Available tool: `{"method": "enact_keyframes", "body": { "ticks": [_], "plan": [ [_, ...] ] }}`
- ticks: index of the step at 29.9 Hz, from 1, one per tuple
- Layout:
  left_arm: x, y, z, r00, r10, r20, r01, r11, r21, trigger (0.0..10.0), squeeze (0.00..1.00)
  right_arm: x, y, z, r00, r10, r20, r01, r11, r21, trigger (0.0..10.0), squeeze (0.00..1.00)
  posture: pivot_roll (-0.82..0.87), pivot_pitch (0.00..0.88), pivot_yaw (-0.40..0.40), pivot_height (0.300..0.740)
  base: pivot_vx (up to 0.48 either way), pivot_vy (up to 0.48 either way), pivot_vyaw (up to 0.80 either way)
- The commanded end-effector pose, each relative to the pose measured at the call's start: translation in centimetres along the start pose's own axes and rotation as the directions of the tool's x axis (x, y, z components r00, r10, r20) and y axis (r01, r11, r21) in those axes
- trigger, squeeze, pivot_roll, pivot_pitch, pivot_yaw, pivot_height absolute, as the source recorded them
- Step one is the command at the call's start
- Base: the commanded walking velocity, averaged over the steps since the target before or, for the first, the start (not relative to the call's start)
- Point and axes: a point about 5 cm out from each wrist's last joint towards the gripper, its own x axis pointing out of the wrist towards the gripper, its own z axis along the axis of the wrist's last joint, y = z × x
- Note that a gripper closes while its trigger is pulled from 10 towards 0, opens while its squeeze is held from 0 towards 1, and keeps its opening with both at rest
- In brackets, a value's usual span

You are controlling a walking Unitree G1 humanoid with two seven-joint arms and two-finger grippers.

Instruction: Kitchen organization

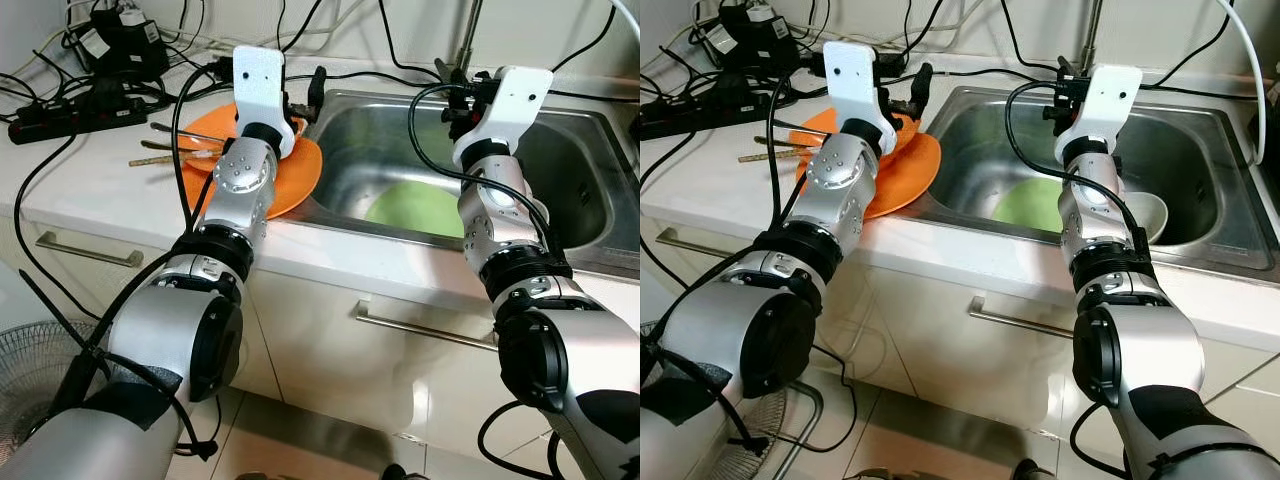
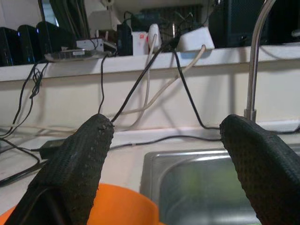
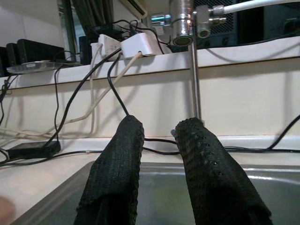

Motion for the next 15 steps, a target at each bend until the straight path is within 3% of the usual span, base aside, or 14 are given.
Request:
{"method": "enact_keyframes", "body": {
  "ticks": [1,9,12,15],
  "plan": [
    [0.08,0.92,1.0,0.998,0.024,0.059,-0.024,1.0,-0.002,10.0,0.0,0.04,-0.16,0.46,0.999,-0.012,0.035,0.012,1.0,0.009,10.0,0.0,0.06,0.0,0.069,0.74,0.0,0.0,0.0],
    [-0.38,1.56,0.44,0.998,0.035,0.049,-0.035,0.999,0.011,10.0,0.0,-0.19,-0.35,0.15,0.999,-0.021,0.029,0.02,1.0,0.017,10.0,0.0,0.07,0.0,0.062,0.74,0.0,0.0,0.0],
    [-0.56,1.7,0.09,0.998,0.044,0.036,-0.045,0.999,0.004,10.0,0.0,-0.25,-0.36,-0.12,1.0,-0.024,0.01,0.024,1.0,0.019,10.0,0.0,0.07,0.0,0.059,0.74,0.0,0.338,0.0],
    [-0.56,1.67,0.1,0.998,0.043,0.037,-0.043,0.999,0.005,10.0,0.0,-0.27,-0.39,-0.13,1.0,-0.025,0.01,0.025,0.999,0.022,10.0,0.0,0.07,0.0,0.056,0.74,0.0,0.48,-0.8]
  ]
}}
